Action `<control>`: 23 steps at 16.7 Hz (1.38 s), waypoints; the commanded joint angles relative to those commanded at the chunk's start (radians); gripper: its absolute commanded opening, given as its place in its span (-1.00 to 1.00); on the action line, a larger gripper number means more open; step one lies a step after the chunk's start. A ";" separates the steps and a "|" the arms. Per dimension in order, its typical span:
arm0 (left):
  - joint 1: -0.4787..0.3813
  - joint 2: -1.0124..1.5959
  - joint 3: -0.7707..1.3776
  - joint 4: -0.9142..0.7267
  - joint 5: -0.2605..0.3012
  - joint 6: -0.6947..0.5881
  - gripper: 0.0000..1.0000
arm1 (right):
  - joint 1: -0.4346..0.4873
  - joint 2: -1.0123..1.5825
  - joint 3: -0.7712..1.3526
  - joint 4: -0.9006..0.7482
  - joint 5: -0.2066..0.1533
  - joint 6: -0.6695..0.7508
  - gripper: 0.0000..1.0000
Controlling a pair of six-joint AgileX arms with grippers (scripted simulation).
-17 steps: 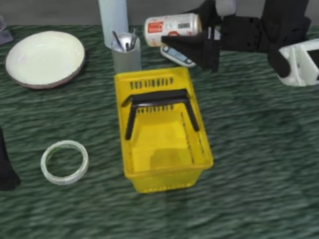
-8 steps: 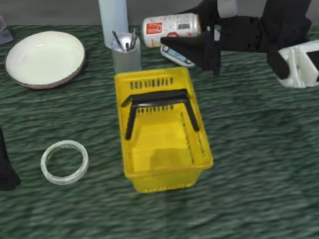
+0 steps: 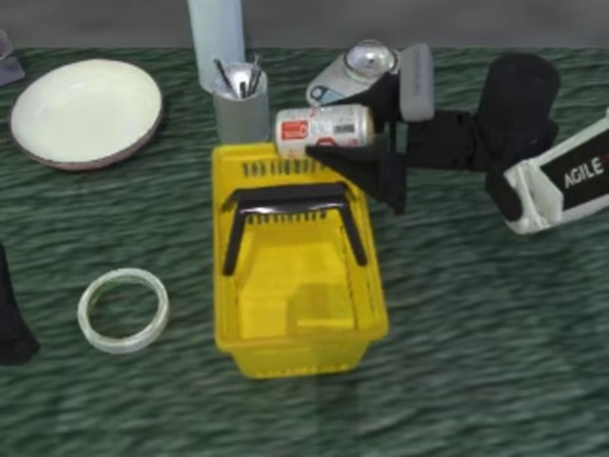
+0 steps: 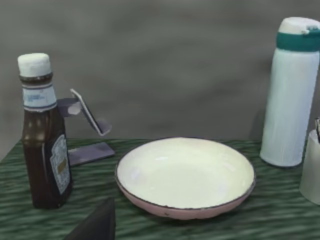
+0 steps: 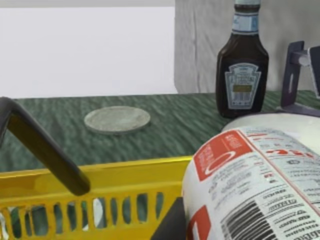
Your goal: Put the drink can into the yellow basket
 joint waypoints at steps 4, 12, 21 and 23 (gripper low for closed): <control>0.000 0.000 0.000 0.000 0.000 0.000 1.00 | 0.000 0.004 -0.001 0.005 0.000 0.000 -1.00; 0.000 0.000 0.000 0.000 0.000 0.000 1.00 | 0.000 0.004 -0.001 0.005 0.000 0.000 0.21; 0.000 0.000 0.000 0.000 0.000 0.000 1.00 | 0.000 0.004 -0.001 0.005 0.000 0.000 1.00; 0.000 0.000 0.000 0.000 0.000 0.000 1.00 | 0.000 0.004 -0.001 0.005 0.000 0.000 1.00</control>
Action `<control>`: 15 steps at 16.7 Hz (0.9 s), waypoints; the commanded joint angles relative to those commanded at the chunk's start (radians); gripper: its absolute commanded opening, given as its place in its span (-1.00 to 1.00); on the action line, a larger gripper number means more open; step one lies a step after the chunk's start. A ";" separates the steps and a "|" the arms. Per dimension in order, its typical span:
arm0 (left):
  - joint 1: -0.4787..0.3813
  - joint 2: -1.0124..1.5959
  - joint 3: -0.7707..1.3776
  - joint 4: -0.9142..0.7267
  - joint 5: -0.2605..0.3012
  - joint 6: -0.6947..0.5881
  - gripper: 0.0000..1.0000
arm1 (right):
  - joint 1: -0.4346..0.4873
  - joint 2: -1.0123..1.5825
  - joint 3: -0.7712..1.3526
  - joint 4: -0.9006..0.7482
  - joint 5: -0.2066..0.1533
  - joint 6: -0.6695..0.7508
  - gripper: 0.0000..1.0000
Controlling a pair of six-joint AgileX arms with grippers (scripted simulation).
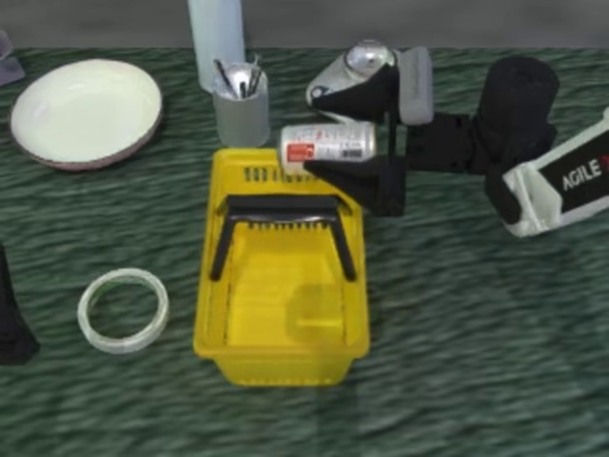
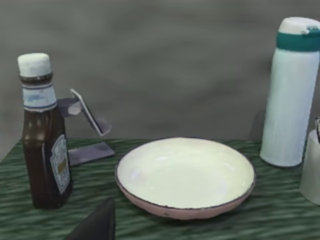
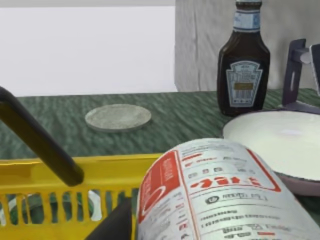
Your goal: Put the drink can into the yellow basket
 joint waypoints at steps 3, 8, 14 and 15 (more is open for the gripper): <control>0.000 0.000 0.000 0.000 0.000 0.000 1.00 | -0.004 -0.003 0.001 -0.001 0.002 -0.001 1.00; -0.041 0.096 0.073 -0.076 0.019 0.046 1.00 | -0.014 -0.101 -0.065 -0.040 0.042 -0.011 1.00; -0.174 0.483 0.378 -0.371 0.059 0.228 1.00 | -0.075 -0.509 -0.324 -0.218 0.239 -0.043 1.00; -0.200 0.568 0.447 -0.433 0.064 0.267 1.00 | -0.089 -0.597 -0.379 -0.259 0.285 -0.047 1.00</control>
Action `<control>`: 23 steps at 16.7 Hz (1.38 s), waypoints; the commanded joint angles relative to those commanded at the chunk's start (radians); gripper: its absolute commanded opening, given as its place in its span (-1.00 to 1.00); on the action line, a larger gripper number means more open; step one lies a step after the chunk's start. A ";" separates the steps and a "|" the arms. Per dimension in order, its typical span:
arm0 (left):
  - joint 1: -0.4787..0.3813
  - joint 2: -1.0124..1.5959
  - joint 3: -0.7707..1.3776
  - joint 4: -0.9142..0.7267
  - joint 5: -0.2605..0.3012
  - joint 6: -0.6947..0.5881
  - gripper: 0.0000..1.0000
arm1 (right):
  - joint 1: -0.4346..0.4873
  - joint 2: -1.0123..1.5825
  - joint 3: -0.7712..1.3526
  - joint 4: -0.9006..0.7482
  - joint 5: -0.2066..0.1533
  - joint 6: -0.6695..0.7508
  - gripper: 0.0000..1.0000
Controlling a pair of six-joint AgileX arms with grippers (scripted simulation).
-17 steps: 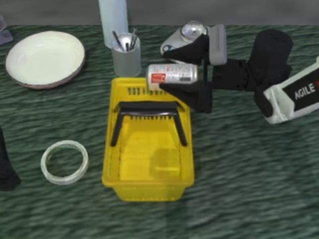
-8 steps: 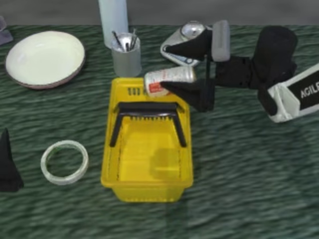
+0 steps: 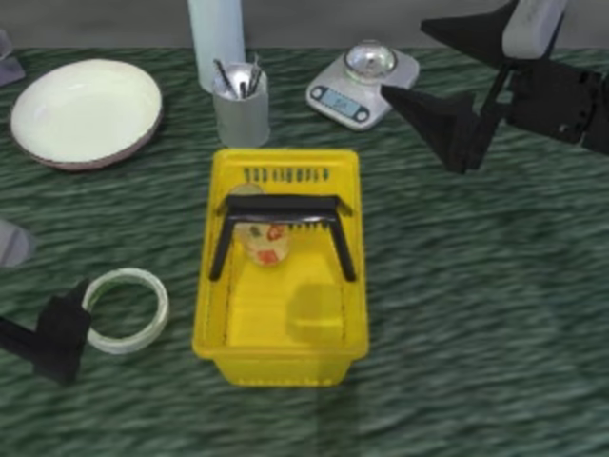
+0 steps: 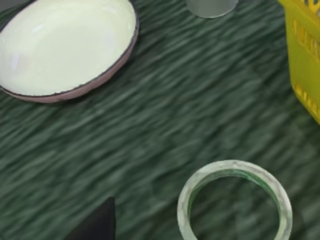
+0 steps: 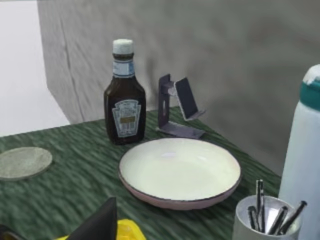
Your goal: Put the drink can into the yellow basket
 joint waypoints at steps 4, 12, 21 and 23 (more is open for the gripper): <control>-0.110 0.365 0.309 -0.257 0.014 0.163 1.00 | -0.059 -0.381 -0.231 -0.185 0.194 -0.012 1.00; -0.322 1.101 0.985 -0.723 0.000 0.479 1.00 | -0.163 -1.212 -0.664 -0.584 0.579 -0.007 1.00; -0.439 1.549 1.485 -0.951 -0.059 0.669 1.00 | -0.223 -1.779 -0.906 -0.856 0.831 0.019 1.00; -0.442 1.560 1.499 -0.956 -0.062 0.674 1.00 | -0.225 -1.793 -0.910 -0.863 0.837 0.021 1.00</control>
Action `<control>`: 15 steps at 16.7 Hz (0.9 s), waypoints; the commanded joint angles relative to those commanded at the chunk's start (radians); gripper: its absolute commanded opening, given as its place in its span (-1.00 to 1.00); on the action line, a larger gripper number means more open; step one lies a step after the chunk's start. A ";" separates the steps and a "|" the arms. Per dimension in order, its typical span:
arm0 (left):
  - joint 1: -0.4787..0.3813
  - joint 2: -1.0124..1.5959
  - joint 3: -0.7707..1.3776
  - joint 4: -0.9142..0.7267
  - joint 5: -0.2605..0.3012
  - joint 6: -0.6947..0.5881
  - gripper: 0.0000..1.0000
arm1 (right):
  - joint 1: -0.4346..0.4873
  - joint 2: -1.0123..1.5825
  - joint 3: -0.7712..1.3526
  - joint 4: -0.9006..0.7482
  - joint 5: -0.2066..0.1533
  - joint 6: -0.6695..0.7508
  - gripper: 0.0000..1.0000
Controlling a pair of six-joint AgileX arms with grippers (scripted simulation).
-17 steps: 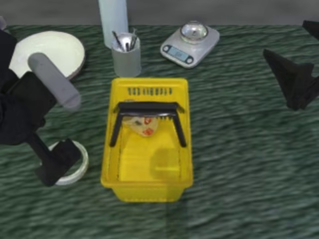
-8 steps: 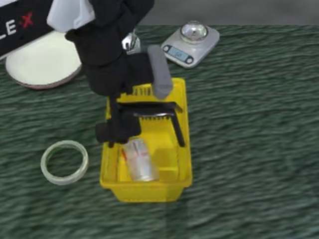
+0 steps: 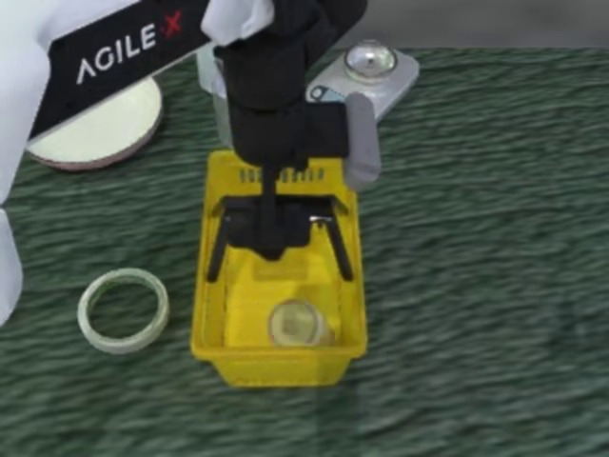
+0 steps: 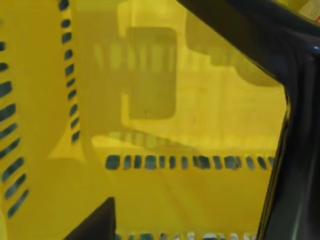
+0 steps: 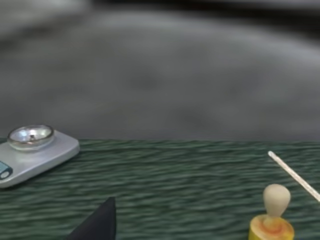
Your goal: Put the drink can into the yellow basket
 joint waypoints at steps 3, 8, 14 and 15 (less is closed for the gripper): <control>0.000 0.000 0.000 0.000 0.000 0.000 1.00 | 0.000 0.000 0.000 0.000 0.000 0.000 1.00; 0.001 -0.001 -0.050 0.049 0.000 0.001 1.00 | 0.000 0.000 0.000 0.000 0.000 0.000 1.00; 0.001 -0.002 -0.081 0.080 0.000 0.001 1.00 | 0.000 0.000 0.000 0.000 0.000 0.000 1.00; 0.001 -0.002 -0.081 0.080 0.000 0.001 0.85 | 0.000 0.000 0.000 0.000 0.000 0.000 1.00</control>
